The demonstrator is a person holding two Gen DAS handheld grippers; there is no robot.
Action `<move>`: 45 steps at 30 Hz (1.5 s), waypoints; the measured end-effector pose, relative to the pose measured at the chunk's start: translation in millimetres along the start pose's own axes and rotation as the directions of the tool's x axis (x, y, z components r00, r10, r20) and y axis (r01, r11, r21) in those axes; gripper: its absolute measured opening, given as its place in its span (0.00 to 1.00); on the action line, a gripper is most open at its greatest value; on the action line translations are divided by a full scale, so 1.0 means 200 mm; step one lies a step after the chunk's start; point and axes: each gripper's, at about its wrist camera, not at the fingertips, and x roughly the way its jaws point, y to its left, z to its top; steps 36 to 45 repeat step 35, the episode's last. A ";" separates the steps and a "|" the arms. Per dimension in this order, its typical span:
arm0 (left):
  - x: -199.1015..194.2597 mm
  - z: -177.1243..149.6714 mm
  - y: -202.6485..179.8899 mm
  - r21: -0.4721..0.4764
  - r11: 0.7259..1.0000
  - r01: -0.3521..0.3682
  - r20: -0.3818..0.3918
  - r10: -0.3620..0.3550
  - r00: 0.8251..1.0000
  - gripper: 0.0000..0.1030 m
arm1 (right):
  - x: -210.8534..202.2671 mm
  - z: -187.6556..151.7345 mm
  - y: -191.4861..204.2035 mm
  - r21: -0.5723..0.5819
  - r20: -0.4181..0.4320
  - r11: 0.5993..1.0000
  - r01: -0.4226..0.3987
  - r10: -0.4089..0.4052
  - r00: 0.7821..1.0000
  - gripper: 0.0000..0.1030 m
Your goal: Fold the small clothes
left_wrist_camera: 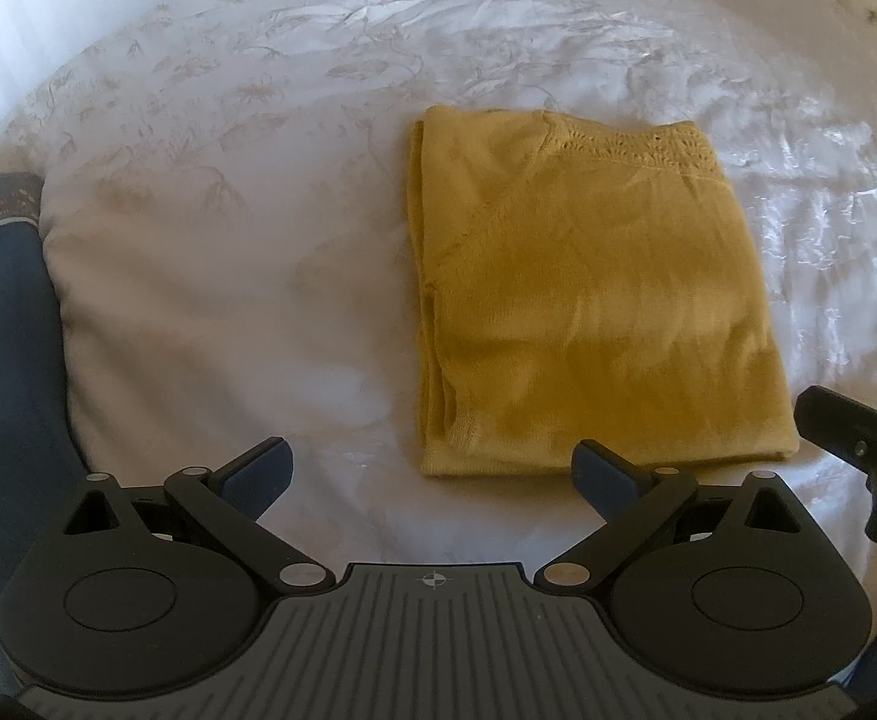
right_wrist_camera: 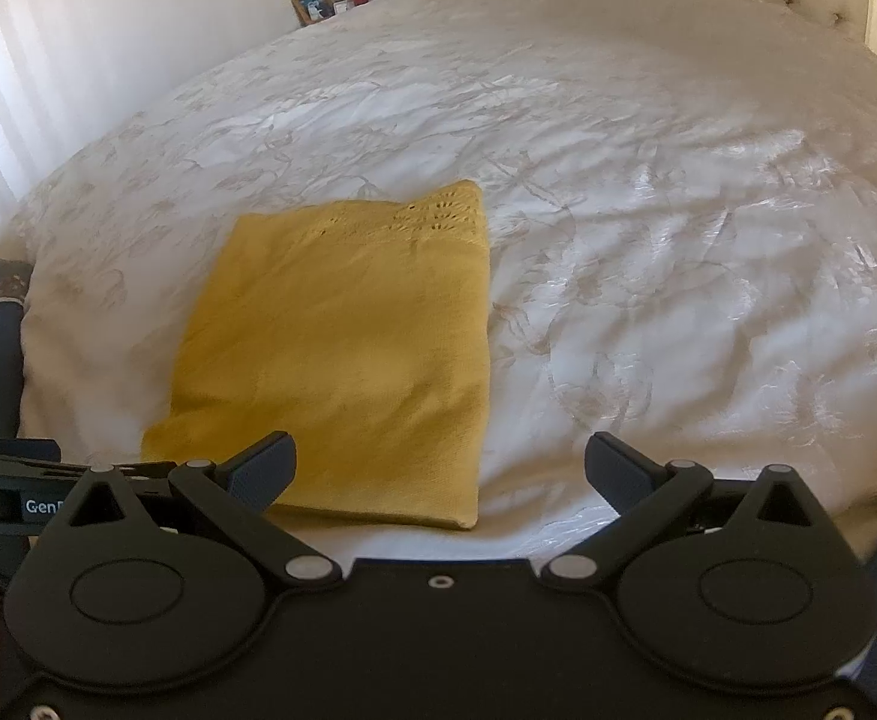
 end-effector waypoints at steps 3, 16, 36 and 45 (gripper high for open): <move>0.00 0.00 0.00 -0.001 1.000 0.001 0.001 -0.001 1.000 0.98 | 0.00 0.00 0.01 -0.003 -0.001 1.000 -0.003 0.003 1.000 0.99; 0.01 0.00 0.01 0.003 1.000 0.006 -0.008 -0.006 1.000 0.98 | 0.02 0.02 0.02 -0.006 -0.001 1.000 -0.019 0.019 1.000 0.99; 0.00 0.00 -0.01 0.011 1.000 0.010 -0.006 -0.010 1.000 0.98 | 0.02 0.01 0.02 0.004 0.001 1.000 -0.029 0.029 1.000 0.99; 0.00 0.00 -0.01 0.011 1.000 0.010 -0.006 -0.010 1.000 0.98 | 0.02 0.01 0.02 0.004 0.001 1.000 -0.029 0.029 1.000 0.99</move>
